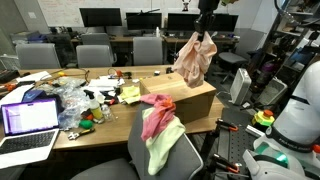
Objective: Put the green towel, the pink shirt and the peach shirt on the backrest of the chair respectively
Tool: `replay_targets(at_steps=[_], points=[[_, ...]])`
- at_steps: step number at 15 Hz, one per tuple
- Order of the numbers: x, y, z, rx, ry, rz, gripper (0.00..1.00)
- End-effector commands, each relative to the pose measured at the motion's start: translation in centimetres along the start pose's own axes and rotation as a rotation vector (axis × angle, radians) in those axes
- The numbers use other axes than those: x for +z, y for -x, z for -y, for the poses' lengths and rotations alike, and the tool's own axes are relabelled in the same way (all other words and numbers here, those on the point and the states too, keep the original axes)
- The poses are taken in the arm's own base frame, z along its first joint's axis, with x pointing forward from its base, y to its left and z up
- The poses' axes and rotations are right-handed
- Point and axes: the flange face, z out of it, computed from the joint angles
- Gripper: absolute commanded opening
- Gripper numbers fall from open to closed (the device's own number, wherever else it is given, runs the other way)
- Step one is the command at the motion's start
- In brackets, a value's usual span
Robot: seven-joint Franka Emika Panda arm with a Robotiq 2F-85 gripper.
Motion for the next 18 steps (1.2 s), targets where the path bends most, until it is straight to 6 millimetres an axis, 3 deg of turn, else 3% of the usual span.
replay_targets(at_steps=[1,8,18], points=[[-2.2,2.1,2.0,-0.053,0.057,-0.023,0.02],[-4.5,3.9,6.4,-0.238,0.074,-0.025,0.02],[-5.0,4.8,9.5,-0.503,0.050,-0.019,0.02]])
